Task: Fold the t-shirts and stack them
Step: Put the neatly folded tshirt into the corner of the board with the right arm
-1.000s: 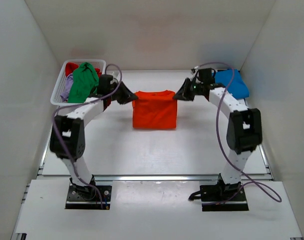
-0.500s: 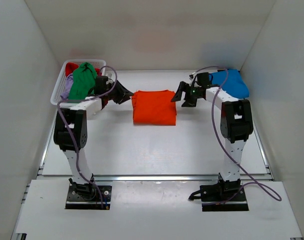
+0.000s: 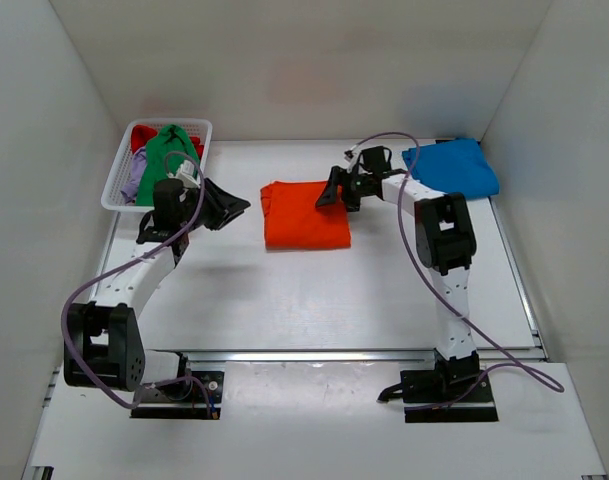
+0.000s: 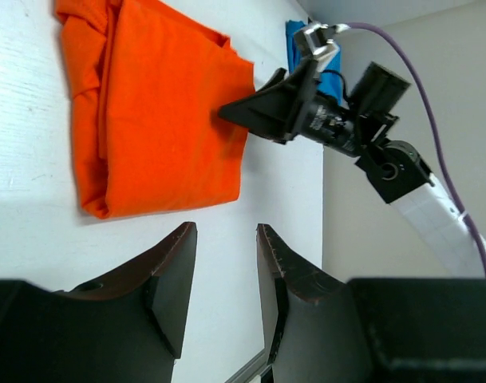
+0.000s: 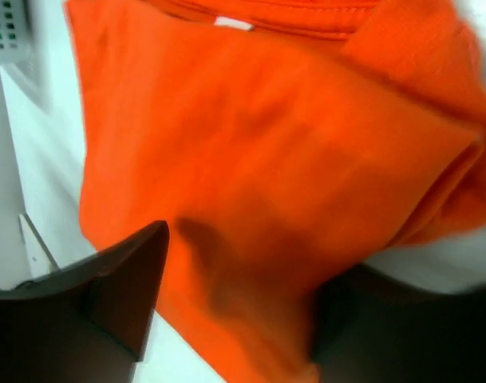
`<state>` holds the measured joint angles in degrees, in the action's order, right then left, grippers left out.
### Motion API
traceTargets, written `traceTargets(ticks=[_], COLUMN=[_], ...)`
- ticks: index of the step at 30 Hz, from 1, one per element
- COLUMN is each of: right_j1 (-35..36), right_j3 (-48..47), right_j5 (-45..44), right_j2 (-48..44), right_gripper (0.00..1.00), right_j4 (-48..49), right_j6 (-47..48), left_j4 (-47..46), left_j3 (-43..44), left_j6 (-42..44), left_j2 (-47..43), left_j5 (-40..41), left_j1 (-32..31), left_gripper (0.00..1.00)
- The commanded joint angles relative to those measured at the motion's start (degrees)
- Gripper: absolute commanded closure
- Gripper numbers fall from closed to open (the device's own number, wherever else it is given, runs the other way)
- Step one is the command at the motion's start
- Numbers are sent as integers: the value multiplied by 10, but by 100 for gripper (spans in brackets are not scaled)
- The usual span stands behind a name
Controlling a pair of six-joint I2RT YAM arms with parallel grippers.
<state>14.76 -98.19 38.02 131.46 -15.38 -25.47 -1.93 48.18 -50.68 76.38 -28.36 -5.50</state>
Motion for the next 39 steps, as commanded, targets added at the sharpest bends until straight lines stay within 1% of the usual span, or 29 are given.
traceTargets(ticks=[1, 2, 3, 5, 6, 9, 12, 13, 14, 16, 22, 25, 30, 31, 33, 39], right_j1=[28, 28, 29, 31, 29, 29, 11, 6, -5, -28, -76, -100, -147, -166, -183, -237], right_j3=[-30, -48, -66, -95, -111, -139, -169, -180, -190, -191, -220, -274, -406, -407, -389, -399], right_j5=[-8, -4, -1, -34, -53, -184, -231, -230, -232, -249, -272, -287, -265, -262, -254, -232], right_j2=[55, 56, 66, 71, 66, 34, 4, -2, -14, -30, -71, -67, -17, -18, -24, -6], right_gripper=[44, 81, 99, 100, 100, 100, 100, 100, 100, 100, 100, 100, 100, 100, 100, 100], right_j4=[-64, -83, -95, -154, -169, -225, -250, -261, -264, -265, -282, -300, -354, -355, -341, -338], right_j6=[9, 12, 14, 52, 62, 148, 218, 244, 250, 298, 359, 384, 411, 412, 418, 423], left_j4=[18, 15, 13, 5, 8, -3, -12, -10, -11, -18, -24, -34, -40, -44, -39, -19], left_j3=[-5, -7, -5, -11, -11, -21, -35, -37, -43, -42, -53, -54, -57, -57, -56, -39], left_j6=[9, 8, 4, -3, -3, -6, -10, -12, -10, -12, -5, -3, -1, 0, 7, 28], left_j2=[-22, -25, -23, -26, -28, -33, -37, -38, -35, -36, -37, -32, -28, -26, -25, -4], left_j5=[-11, -12, -17, -18, -16, -18, -20, -19, -23, -24, -27, -37, -44, -42, -49, -50], left_j1=[9, 11, 12, 6, 4, -3, -7, -7, -9, -8, -4, -1, -3, -2, -2, 0], left_gripper=[53, 53, 53, 54, 54, 54, 54, 54, 54, 54, 54, 54, 54, 54, 54, 54])
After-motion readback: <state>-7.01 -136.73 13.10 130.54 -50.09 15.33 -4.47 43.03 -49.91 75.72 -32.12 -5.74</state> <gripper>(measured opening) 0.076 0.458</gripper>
